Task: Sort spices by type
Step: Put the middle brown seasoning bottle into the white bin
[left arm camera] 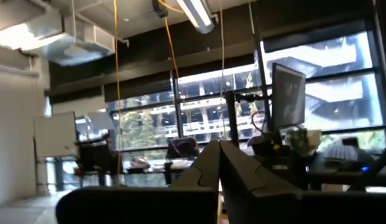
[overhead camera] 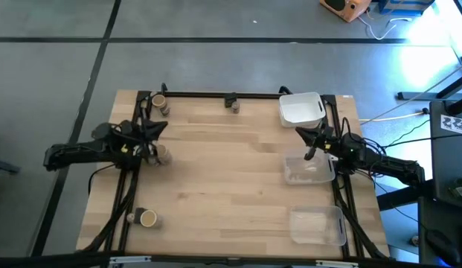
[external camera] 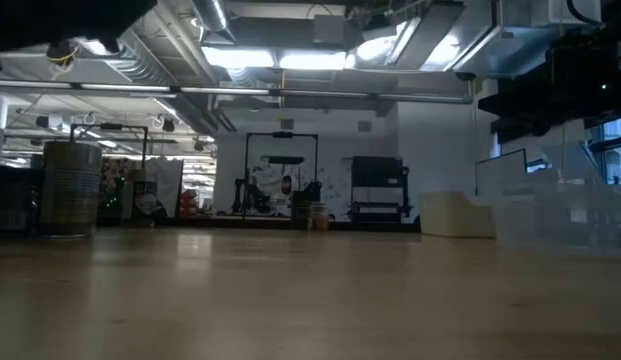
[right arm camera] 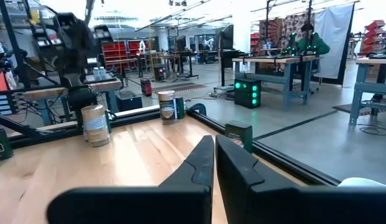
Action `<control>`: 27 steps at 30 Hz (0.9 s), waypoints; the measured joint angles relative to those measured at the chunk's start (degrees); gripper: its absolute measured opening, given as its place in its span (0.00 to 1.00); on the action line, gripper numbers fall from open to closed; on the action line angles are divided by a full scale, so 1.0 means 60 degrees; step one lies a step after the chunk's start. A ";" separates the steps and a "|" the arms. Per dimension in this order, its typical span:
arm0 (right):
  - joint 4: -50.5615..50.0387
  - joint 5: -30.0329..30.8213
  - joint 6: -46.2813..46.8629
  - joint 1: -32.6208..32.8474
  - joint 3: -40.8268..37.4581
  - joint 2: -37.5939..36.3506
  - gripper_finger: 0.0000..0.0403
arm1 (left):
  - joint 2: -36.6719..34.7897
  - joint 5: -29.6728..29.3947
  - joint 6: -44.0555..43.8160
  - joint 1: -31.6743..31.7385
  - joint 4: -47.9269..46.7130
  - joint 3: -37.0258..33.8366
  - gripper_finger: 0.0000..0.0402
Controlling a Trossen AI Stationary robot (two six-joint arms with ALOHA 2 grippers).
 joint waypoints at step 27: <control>-0.0087 0.0817 -0.0488 -0.0003 -0.0002 0.0000 0.05 | 0.4945 -0.2000 -0.0305 0.0022 -0.8504 0.5831 0.23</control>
